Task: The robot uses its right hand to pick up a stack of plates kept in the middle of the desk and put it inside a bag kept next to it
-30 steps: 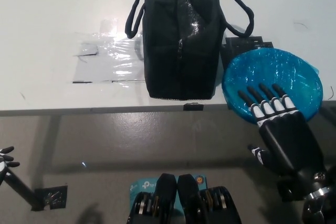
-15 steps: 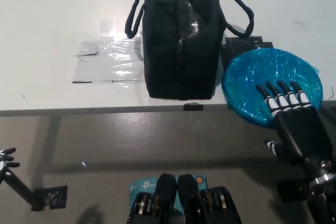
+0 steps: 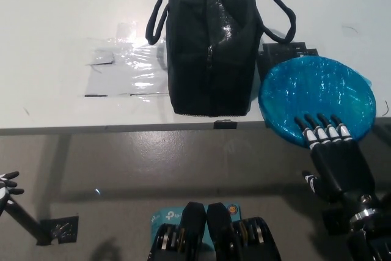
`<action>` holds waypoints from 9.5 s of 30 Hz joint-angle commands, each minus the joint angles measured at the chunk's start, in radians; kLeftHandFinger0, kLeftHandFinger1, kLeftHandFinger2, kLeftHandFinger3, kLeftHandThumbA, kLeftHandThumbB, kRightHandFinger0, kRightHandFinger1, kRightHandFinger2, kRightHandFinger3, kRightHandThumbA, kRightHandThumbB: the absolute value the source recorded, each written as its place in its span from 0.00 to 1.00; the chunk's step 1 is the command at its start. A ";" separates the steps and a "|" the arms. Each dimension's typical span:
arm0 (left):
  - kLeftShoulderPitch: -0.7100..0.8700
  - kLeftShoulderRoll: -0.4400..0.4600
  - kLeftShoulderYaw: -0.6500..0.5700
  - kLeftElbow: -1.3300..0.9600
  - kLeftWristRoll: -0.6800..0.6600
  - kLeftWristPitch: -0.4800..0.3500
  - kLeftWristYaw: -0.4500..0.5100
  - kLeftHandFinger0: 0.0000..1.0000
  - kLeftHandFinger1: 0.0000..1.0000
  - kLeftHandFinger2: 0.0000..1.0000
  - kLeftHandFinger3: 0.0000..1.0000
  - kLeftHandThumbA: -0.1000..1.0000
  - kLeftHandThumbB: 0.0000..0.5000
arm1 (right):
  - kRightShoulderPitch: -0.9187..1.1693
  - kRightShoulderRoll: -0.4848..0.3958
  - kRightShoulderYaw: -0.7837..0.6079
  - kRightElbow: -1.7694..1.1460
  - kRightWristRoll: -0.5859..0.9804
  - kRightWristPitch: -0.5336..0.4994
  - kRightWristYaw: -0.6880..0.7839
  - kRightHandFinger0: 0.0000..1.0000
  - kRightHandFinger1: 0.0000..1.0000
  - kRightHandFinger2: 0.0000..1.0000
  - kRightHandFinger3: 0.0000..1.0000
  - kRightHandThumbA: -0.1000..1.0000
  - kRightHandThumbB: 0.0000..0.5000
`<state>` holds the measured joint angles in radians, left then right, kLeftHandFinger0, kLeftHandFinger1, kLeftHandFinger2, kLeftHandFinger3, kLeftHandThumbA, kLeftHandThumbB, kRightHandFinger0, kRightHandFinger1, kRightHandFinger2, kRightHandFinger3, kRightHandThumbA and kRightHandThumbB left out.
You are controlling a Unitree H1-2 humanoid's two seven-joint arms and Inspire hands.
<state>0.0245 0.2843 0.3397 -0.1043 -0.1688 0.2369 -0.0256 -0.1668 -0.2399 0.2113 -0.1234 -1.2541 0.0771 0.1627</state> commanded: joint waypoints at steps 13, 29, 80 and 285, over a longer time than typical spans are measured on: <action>0.004 0.030 0.003 -0.017 0.009 -0.039 -0.009 0.35 0.48 0.63 0.66 0.16 0.00 | -0.087 -0.058 -0.039 0.172 -0.086 0.089 -0.390 1.00 1.00 1.00 1.00 0.59 1.00; 0.009 0.033 -0.006 -0.002 0.018 -0.048 -0.015 0.32 0.47 0.64 0.66 0.19 0.00 | -0.286 -0.153 0.052 0.443 -0.047 -0.081 -0.752 0.20 0.15 0.14 1.00 0.13 0.35; 0.005 0.063 -0.047 -0.020 0.082 -0.056 -0.009 0.36 0.48 0.67 0.68 0.34 0.00 | -0.237 0.301 -0.547 -0.195 1.455 0.205 -0.355 0.00 0.00 0.16 0.00 0.00 0.43; 0.065 0.106 -0.160 -0.032 0.212 -0.030 -0.021 0.46 0.56 0.62 0.64 0.11 0.00 | 0.047 0.078 -0.459 0.398 1.017 -0.417 -0.248 0.62 0.70 0.79 0.97 0.18 0.53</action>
<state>0.0812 0.3627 0.1669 -0.1186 0.0437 0.2382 -0.0315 -0.0788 -0.1646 -0.2077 0.2579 -0.3993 -0.1296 -0.0042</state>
